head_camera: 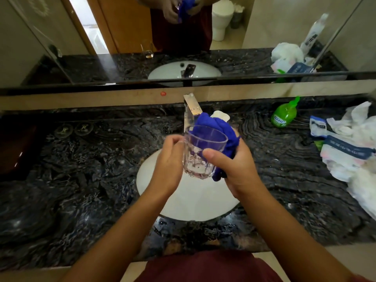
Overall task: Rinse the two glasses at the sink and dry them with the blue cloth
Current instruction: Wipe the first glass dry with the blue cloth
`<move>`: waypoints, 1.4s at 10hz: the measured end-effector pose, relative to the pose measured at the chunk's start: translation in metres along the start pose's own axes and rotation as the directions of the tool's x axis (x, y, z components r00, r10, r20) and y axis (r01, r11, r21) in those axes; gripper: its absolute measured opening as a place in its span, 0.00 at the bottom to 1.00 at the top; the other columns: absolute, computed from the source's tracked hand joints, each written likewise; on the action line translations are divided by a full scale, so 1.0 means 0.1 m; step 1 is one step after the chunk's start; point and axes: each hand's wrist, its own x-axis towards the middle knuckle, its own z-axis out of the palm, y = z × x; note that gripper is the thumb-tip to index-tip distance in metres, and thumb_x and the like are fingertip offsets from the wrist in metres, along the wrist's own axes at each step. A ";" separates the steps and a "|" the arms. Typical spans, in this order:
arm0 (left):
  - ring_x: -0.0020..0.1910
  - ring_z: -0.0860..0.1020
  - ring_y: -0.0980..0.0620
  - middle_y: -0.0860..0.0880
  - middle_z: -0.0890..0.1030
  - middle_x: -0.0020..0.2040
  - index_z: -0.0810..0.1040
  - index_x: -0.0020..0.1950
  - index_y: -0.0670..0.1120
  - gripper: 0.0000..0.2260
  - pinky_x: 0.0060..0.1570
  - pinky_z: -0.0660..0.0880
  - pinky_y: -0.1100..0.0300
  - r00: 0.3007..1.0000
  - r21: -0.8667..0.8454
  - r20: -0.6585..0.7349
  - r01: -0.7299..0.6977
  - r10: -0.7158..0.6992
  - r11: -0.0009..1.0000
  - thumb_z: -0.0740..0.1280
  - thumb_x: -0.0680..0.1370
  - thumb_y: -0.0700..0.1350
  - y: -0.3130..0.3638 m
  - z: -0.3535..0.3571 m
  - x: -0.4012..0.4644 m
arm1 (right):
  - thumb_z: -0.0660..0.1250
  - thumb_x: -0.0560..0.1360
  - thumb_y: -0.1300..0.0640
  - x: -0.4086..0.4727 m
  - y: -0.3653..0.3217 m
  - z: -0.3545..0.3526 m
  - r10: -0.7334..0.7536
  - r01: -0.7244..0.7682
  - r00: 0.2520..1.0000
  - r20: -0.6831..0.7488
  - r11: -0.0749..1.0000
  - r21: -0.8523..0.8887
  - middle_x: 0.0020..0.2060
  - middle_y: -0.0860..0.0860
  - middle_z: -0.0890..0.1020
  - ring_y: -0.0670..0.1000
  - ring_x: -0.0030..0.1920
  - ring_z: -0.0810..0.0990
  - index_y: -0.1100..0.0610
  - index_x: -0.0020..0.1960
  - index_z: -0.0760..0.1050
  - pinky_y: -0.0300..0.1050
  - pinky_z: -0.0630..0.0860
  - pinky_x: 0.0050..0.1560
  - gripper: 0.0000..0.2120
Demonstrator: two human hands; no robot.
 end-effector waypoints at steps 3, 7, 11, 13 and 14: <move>0.41 0.82 0.53 0.54 0.84 0.38 0.85 0.42 0.45 0.17 0.49 0.73 0.62 0.802 0.254 0.392 -0.566 0.451 0.785 0.66 0.82 0.55 0.37 -0.31 0.10 | 0.78 0.68 0.49 0.11 -0.05 -0.09 0.272 -0.267 0.933 0.236 0.962 -0.054 0.55 0.57 0.87 0.56 0.55 0.87 0.53 0.64 0.82 0.47 0.83 0.51 0.26; 0.32 0.84 0.47 0.43 0.84 0.35 0.80 0.51 0.41 0.13 0.39 0.80 0.60 0.795 -0.208 0.568 -0.113 0.214 0.972 0.62 0.82 0.49 0.23 -0.33 0.06 | 0.76 0.71 0.40 0.20 -0.23 -0.02 0.404 -0.366 0.888 0.221 0.910 -0.196 0.47 0.54 0.88 0.53 0.47 0.87 0.52 0.54 0.86 0.48 0.83 0.50 0.19; 0.42 0.81 0.48 0.40 0.80 0.52 0.80 0.54 0.38 0.14 0.45 0.82 0.53 0.935 -0.803 0.232 0.340 -0.268 0.489 0.65 0.82 0.49 0.20 -0.05 0.04 | 0.63 0.83 0.49 -0.08 -0.09 0.31 -0.264 0.256 0.961 -0.082 0.961 -0.101 0.70 0.47 0.80 0.51 0.70 0.79 0.38 0.67 0.79 0.57 0.76 0.68 0.15; 0.60 0.79 0.46 0.41 0.80 0.64 0.78 0.68 0.38 0.20 0.68 0.75 0.52 0.904 -0.836 0.220 0.369 -0.366 0.407 0.60 0.86 0.51 0.29 -0.05 0.04 | 0.65 0.83 0.60 -0.17 -0.01 0.36 -0.606 0.592 0.771 0.194 0.572 -0.568 0.78 0.55 0.69 0.59 0.81 0.63 0.55 0.70 0.77 0.56 0.64 0.79 0.16; 0.64 0.82 0.45 0.40 0.83 0.65 0.81 0.67 0.39 0.19 0.70 0.75 0.51 0.910 -0.835 0.191 0.348 -0.369 0.426 0.59 0.87 0.50 0.34 -0.10 0.09 | 0.67 0.81 0.64 -0.12 -0.04 0.35 -0.621 0.662 0.716 0.320 0.457 -0.594 0.74 0.58 0.73 0.64 0.80 0.64 0.59 0.66 0.80 0.56 0.62 0.79 0.15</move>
